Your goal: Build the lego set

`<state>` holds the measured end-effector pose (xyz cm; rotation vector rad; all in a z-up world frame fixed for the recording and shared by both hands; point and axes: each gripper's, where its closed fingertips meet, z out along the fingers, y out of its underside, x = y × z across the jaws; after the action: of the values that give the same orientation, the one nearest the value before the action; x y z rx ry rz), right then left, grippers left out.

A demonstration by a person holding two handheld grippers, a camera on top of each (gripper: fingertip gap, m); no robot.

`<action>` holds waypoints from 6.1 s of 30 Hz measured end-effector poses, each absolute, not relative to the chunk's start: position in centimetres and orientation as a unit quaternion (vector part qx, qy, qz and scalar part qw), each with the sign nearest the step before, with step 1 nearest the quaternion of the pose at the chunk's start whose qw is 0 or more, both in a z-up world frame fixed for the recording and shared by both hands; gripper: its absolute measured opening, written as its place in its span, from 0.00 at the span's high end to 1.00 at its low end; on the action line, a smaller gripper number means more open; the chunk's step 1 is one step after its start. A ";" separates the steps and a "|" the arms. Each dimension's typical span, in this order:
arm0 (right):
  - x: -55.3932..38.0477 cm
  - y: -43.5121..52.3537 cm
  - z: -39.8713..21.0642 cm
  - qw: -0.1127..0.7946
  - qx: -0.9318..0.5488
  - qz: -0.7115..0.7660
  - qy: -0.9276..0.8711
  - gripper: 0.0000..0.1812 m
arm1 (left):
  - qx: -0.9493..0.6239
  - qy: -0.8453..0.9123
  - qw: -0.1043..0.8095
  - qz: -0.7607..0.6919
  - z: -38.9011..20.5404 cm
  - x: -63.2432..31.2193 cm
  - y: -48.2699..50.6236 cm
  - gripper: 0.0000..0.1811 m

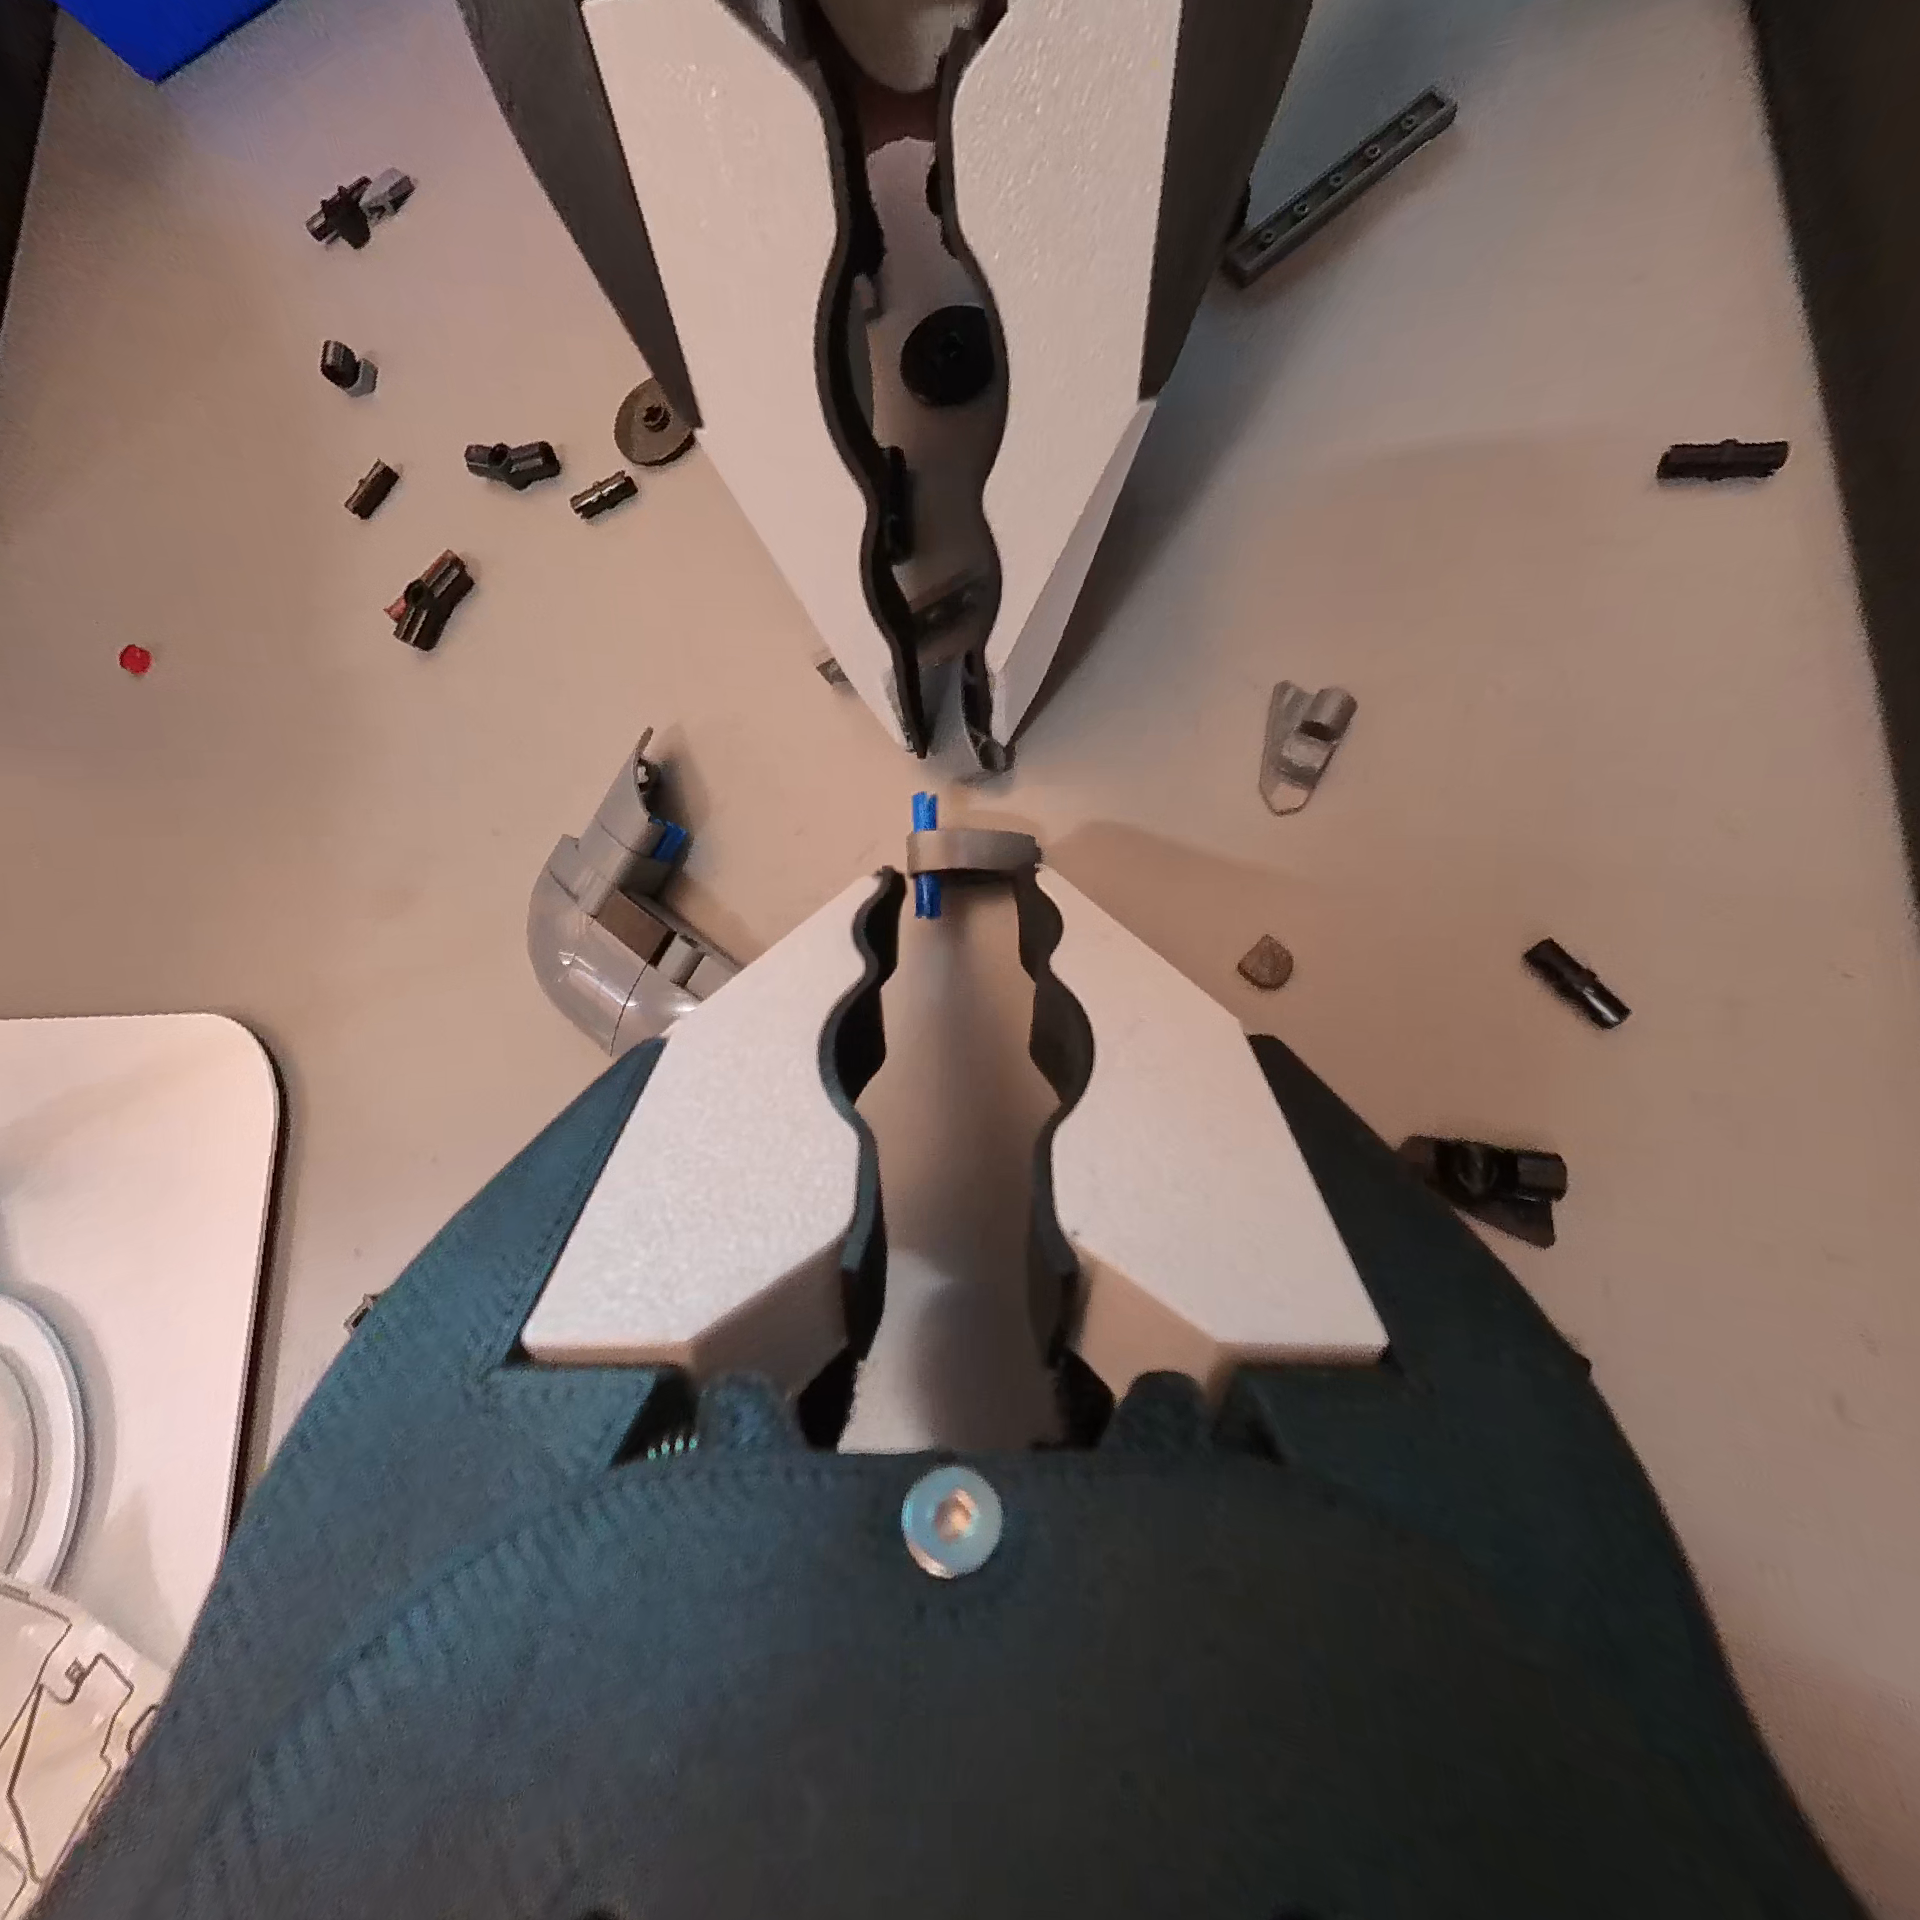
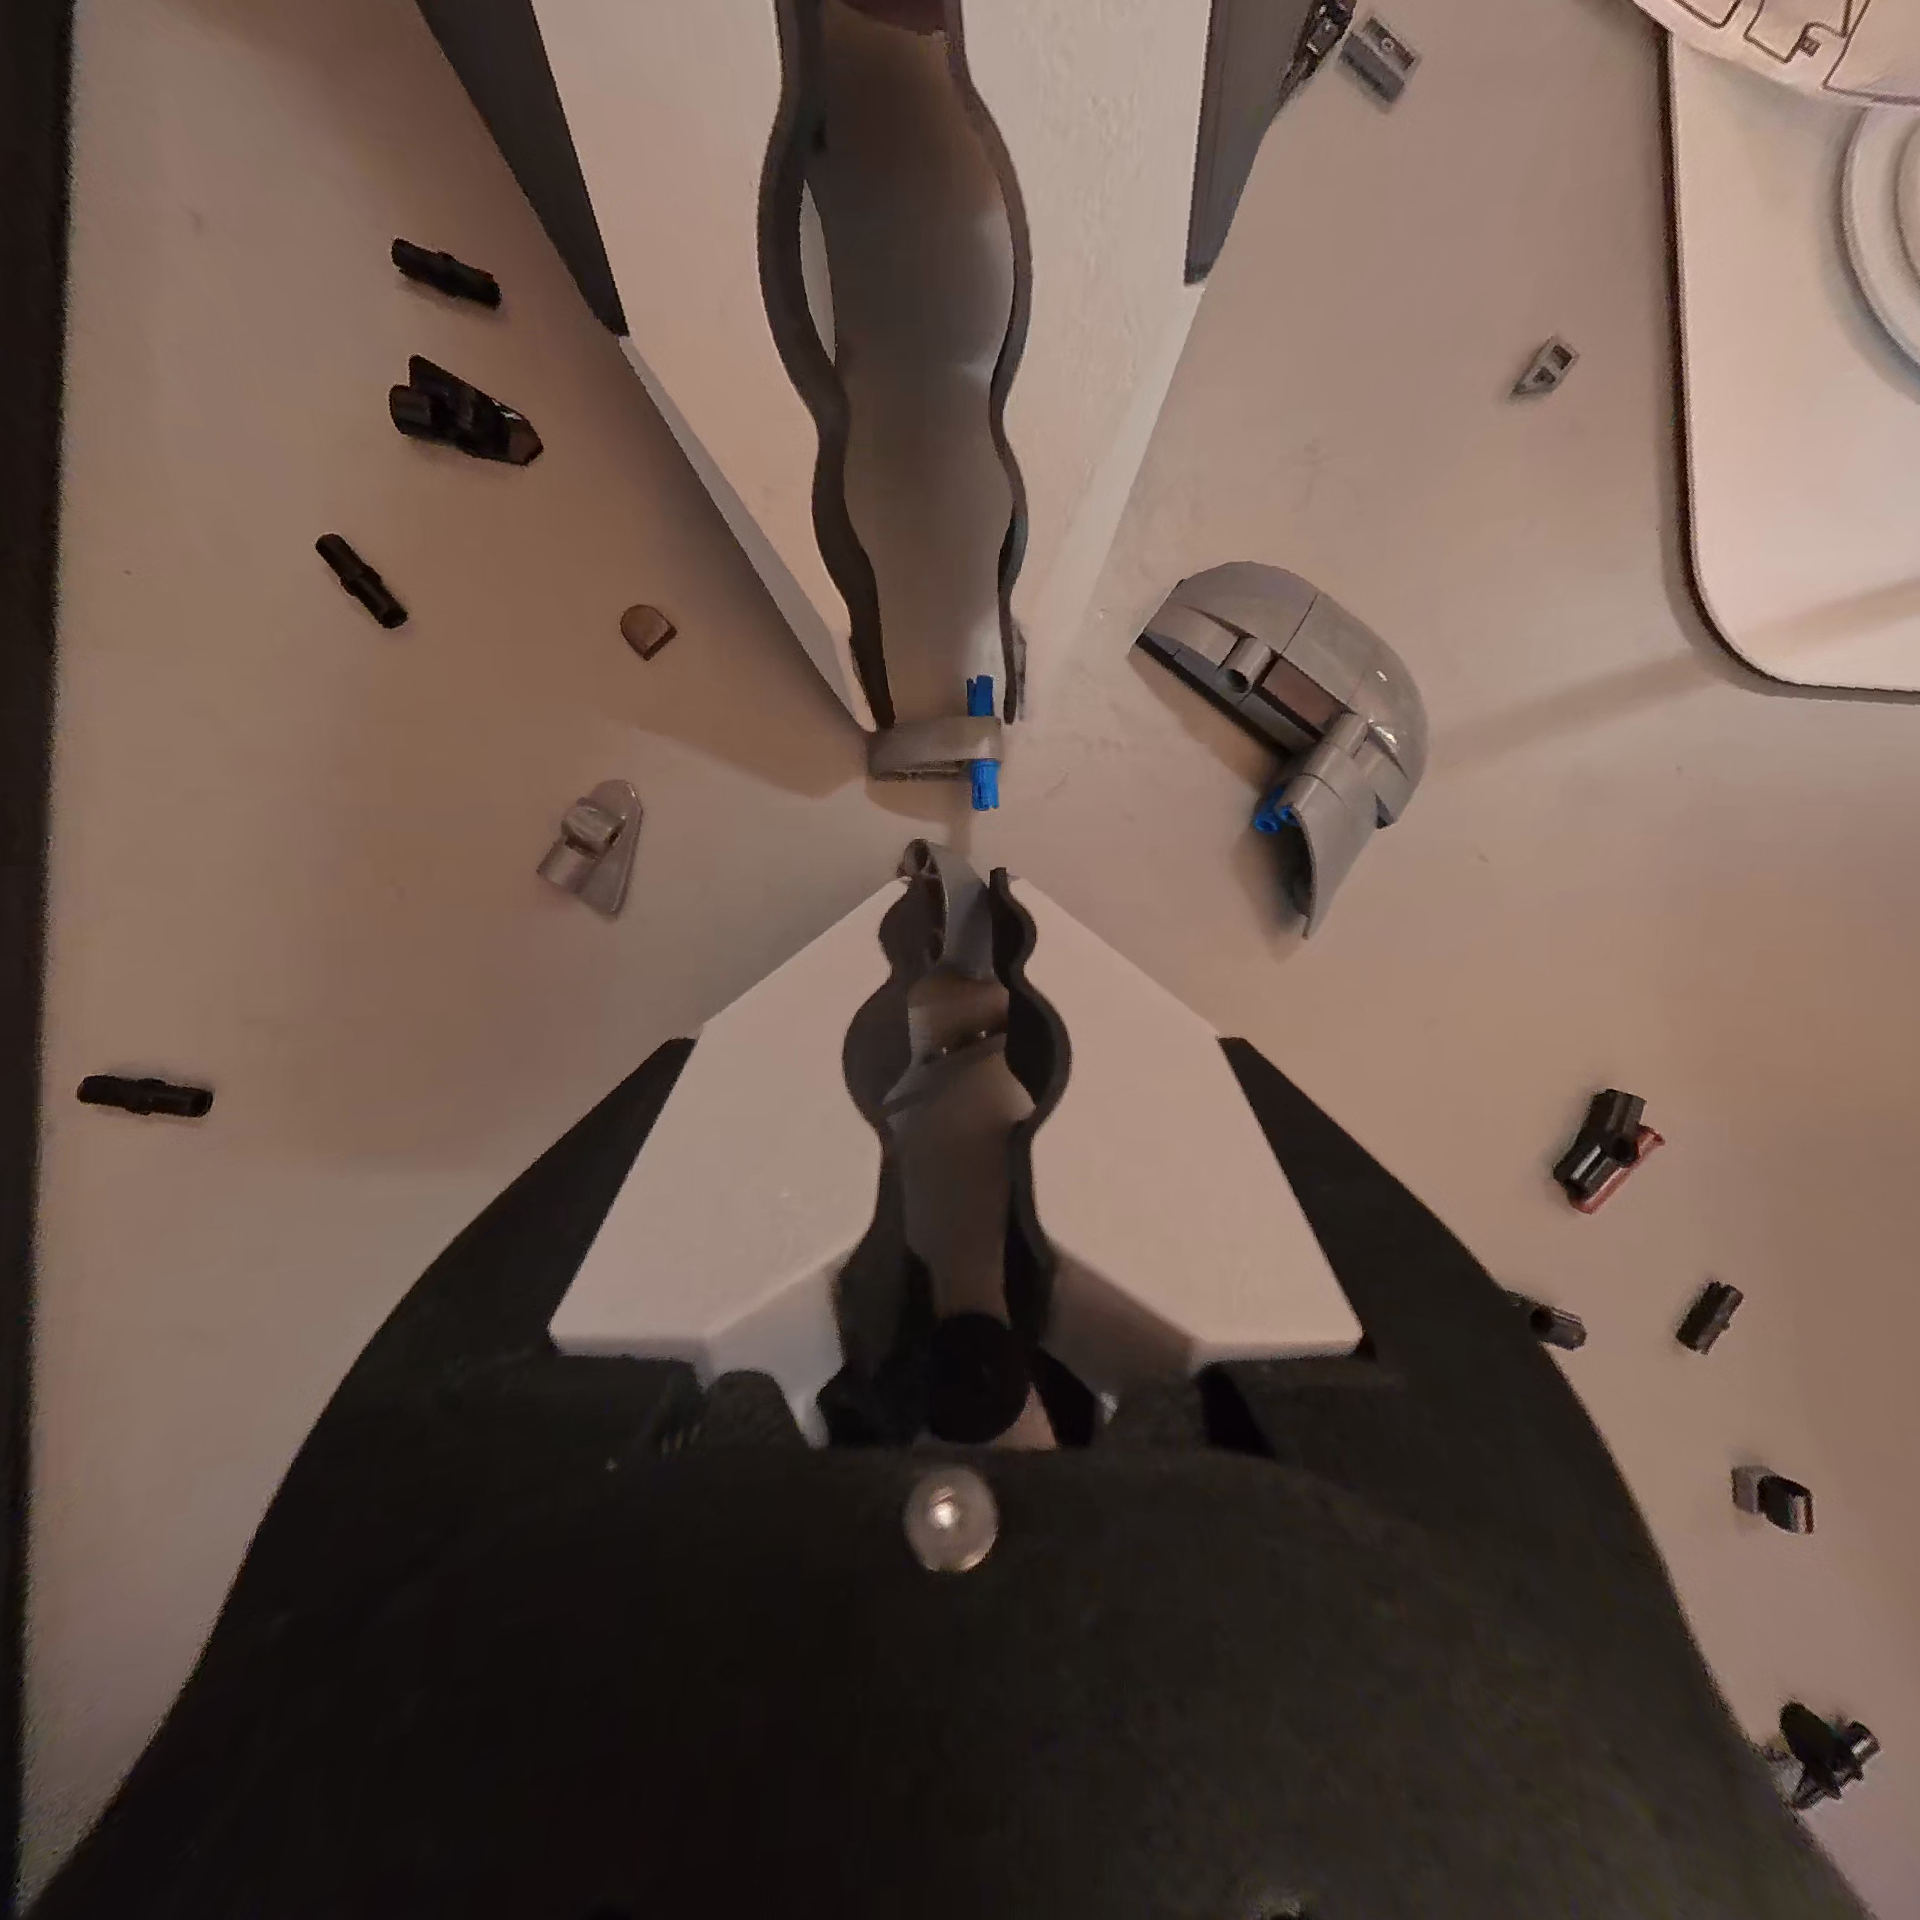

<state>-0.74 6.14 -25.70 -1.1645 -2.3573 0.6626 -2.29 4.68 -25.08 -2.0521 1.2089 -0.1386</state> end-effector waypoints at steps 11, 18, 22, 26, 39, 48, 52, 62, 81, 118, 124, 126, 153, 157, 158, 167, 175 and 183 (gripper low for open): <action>-0.7 6.5 -25.6 0.215 -0.426 0.237 -0.846 0.92 | -0.800 0.468 0.372 -0.052 -24.8 -2.5 4.7 0.88; -0.7 6.5 -25.7 0.213 -0.426 0.234 -0.847 0.95 | -0.799 0.470 0.370 -0.055 -24.9 -2.1 4.7 0.87; -0.8 6.5 -25.7 0.217 -0.427 0.232 -0.847 0.95 | -0.800 0.470 0.370 -0.048 -25.0 -2.0 4.9 0.88; -0.8 5.7 -25.0 0.212 -0.424 0.261 -0.841 0.93 | -0.800 0.470 0.369 -0.047 -25.0 -1.9 4.9 0.89; -0.3 6.6 -25.4 0.211 -0.429 0.241 -0.845 0.94 | -0.801 0.471 0.368 -0.043 -25.0 -2.1 4.9 0.88; -0.7 7.0 -24.5 0.232 -0.429 0.248 -0.837 0.97 | -0.798 0.466 0.379 -0.040 -24.5 -2.1 5.1 0.86; -1.1 6.9 -23.7 0.240 -0.435 0.268 -0.826 0.97 | -0.783 0.462 0.415 -0.033 -23.0 -1.8 5.5 0.85; -1.5 6.5 -22.8 0.242 -0.445 0.301 -0.808 0.97 | -0.749 0.487 0.449 0.017 -21.7 -0.8 5.9 0.95; 0.2 3.5 -19.3 0.112 -0.418 0.514 -0.741 0.85 | -0.660 0.560 0.500 0.004 -17.8 1.7 2.8 0.97; -4.0 9.3 -16.7 0.446 -0.407 0.295 -0.741 0.97 | -0.775 0.319 0.544 -0.043 -16.4 -2.5 7.5 0.92; -4.4 9.3 -17.0 0.466 -0.401 0.255 -0.746 0.97 | -0.784 0.303 0.539 -0.058 -16.9 -2.3 7.8 0.91; -4.5 9.3 -16.9 0.470 -0.400 0.252 -0.746 0.97 | -0.784 0.300 0.541 -0.054 -16.8 -2.5 7.9 0.93; -3.7 8.9 -17.9 0.438 -0.386 0.253 -0.771 0.97 | -0.771 0.355 0.527 -0.045 -17.3 -2.4 7.2 1.00; -3.4 8.9 -18.5 0.423 -0.386 0.247 -0.782 0.97 | -0.775 0.358 0.519 -0.053 -17.6 -2.3 7.1 1.00; -3.2 8.8 -19.0 0.408 -0.390 0.246 -0.788 0.97 | -0.779 0.360 0.510 -0.061 -17.8 -2.3 6.9 1.00; -2.2 8.9 -21.5 0.353 -0.397 0.218 -0.819 0.97 | -0.826 0.406 0.384 -0.075 -23.3 -1.7 5.5 0.82; -2.0 8.6 -22.0 0.340 -0.396 0.215 -0.826 0.97 | -0.830 0.422 0.358 -0.070 -24.8 -1.7 5.3 0.92; -1.9 8.5 -22.2 0.334 -0.397 0.215 -0.828 0.97 | -0.832 0.421 0.351 -0.088 -24.9 -2.5 4.7 0.91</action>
<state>-1.94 8.51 -22.16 -1.0352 -2.1599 0.5603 -2.49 4.72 -24.89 -2.1536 1.0907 -0.2276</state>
